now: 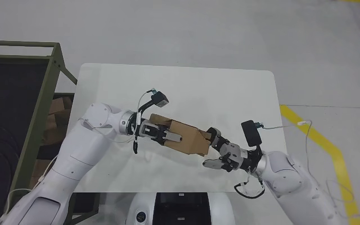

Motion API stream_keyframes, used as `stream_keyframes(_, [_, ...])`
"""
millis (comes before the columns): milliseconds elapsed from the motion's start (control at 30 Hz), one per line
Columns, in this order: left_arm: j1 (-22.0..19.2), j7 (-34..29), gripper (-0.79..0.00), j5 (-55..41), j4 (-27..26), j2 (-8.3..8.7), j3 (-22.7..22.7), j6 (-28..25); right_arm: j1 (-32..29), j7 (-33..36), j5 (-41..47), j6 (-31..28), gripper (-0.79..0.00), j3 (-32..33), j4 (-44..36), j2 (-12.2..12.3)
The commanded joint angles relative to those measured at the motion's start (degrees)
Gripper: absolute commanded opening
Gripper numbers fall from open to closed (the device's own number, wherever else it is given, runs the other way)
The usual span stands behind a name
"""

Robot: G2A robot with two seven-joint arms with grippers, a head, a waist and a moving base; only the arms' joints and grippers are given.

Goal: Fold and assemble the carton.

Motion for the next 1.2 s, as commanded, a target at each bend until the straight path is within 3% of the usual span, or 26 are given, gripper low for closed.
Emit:
stream_keyframes(0, [0.07,-0.05,-0.785,0.15,-0.12,-0.01,0.0,0.05,-0.21,-0.14,-0.22,0.13,0.0,-0.04,-0.32,-0.03])
stream_keyframes(333, [0.63,0.25,-0.785,1.37,-1.32,-0.03,-0.09,-0.28,-1.51,-4.1,-2.94,0.91,0.0,0.12,-1.34,-0.41])
stream_keyframes(600, [1.2,0.56,-0.785,2.0,-2.13,0.04,-0.51,-0.45,-3.65,-8.01,-7.76,5.23,0.0,0.65,-3.12,-0.76])
stream_keyframes(1167, [1.89,-0.85,-0.785,-0.05,-2.48,0.33,-2.76,-0.98,-4.28,-8.15,-5.58,4.2,0.0,2.53,-1.45,-0.83])
